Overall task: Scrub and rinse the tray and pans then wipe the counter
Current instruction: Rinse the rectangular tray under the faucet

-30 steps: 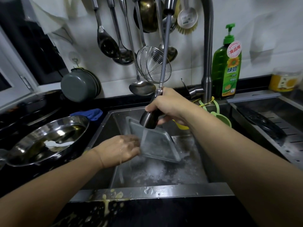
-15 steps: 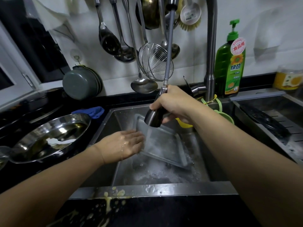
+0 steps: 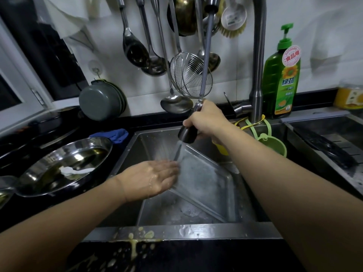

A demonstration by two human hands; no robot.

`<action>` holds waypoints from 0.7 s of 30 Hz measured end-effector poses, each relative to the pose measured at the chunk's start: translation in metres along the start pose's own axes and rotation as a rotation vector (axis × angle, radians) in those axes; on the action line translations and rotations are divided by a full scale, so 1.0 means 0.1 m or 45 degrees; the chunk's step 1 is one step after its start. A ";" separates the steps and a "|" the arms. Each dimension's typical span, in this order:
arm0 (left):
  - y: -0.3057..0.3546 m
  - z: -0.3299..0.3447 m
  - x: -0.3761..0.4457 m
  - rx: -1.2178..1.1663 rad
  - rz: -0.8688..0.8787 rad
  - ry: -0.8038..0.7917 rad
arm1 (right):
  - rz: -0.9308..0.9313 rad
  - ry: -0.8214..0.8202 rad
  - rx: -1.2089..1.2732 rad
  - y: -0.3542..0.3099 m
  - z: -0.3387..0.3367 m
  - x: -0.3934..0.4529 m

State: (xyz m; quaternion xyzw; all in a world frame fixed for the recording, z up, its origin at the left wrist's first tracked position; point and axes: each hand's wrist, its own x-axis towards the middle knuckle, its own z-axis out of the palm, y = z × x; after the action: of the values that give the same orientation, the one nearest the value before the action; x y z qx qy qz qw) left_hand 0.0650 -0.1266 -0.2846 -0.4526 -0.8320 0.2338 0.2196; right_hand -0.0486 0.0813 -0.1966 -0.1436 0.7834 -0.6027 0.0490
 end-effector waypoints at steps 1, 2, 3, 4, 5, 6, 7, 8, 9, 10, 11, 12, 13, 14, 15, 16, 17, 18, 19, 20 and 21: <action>-0.01 -0.01 -0.01 0.004 0.006 -0.007 | -0.015 0.019 -0.006 0.01 0.00 0.03; -0.01 -0.02 -0.02 0.010 0.017 -0.015 | -0.026 0.039 -0.002 0.03 0.01 0.06; -0.01 -0.03 -0.03 0.019 0.030 -0.029 | -0.032 0.059 0.003 0.04 0.03 0.09; 0.00 -0.03 -0.04 0.030 0.042 -0.041 | -0.037 0.077 0.005 0.06 0.04 0.11; 0.00 -0.03 -0.05 0.041 0.053 -0.055 | -0.043 0.095 0.001 0.06 0.06 0.13; 0.00 -0.02 -0.06 0.044 0.061 -0.064 | -0.052 0.107 -0.008 0.07 0.06 0.14; 0.00 -0.02 -0.07 0.045 0.064 -0.082 | -0.060 0.109 -0.022 0.06 0.05 0.15; -0.01 -0.01 -0.09 0.043 0.062 -0.096 | -0.066 0.101 -0.042 0.07 0.04 0.15; -0.02 0.00 -0.10 0.046 0.057 -0.105 | -0.070 0.087 -0.078 0.07 0.00 0.15; -0.03 0.00 -0.10 0.049 0.052 -0.107 | -0.068 0.071 -0.132 0.09 -0.04 0.15; -0.04 -0.01 -0.11 0.053 0.049 -0.105 | -0.062 0.060 -0.191 0.10 -0.11 0.14; -0.05 -0.03 -0.10 0.055 0.044 -0.096 | -0.057 0.064 -0.249 0.12 -0.18 0.13; -0.07 -0.05 -0.11 0.057 0.035 -0.089 | -0.058 0.072 -0.307 0.13 -0.25 0.11; -0.09 -0.08 -0.11 0.060 0.027 -0.078 | -0.052 0.077 -0.365 0.15 -0.33 0.08; -0.10 -0.11 -0.11 0.070 0.018 -0.076 | -0.047 0.068 -0.424 0.14 -0.41 0.04; -0.13 -0.12 -0.12 0.084 0.011 -0.077 | -0.034 0.046 -0.465 0.14 -0.47 0.00; -0.15 -0.13 -0.14 0.108 0.001 -0.081 | -0.018 0.015 -0.477 0.13 -0.51 -0.03; -0.16 -0.14 -0.14 0.131 -0.007 -0.084 | -0.005 -0.019 -0.464 0.11 -0.55 -0.06; -0.17 -0.16 -0.14 0.148 -0.016 -0.098 | 0.003 -0.061 -0.428 0.09 -0.55 -0.09; -0.17 -0.18 -0.12 0.161 -0.023 -0.108 | 0.004 -0.106 -0.385 0.07 -0.54 -0.12; -0.17 -0.21 -0.11 0.161 -0.035 -0.132 | 0.007 -0.150 -0.337 0.05 -0.51 -0.14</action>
State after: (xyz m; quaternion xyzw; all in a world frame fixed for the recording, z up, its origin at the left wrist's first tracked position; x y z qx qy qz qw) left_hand 0.0709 -0.1400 -0.2596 -0.4136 -0.8321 0.3058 0.2074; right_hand -0.0490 0.1336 -0.1894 -0.1817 0.8522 -0.4845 0.0770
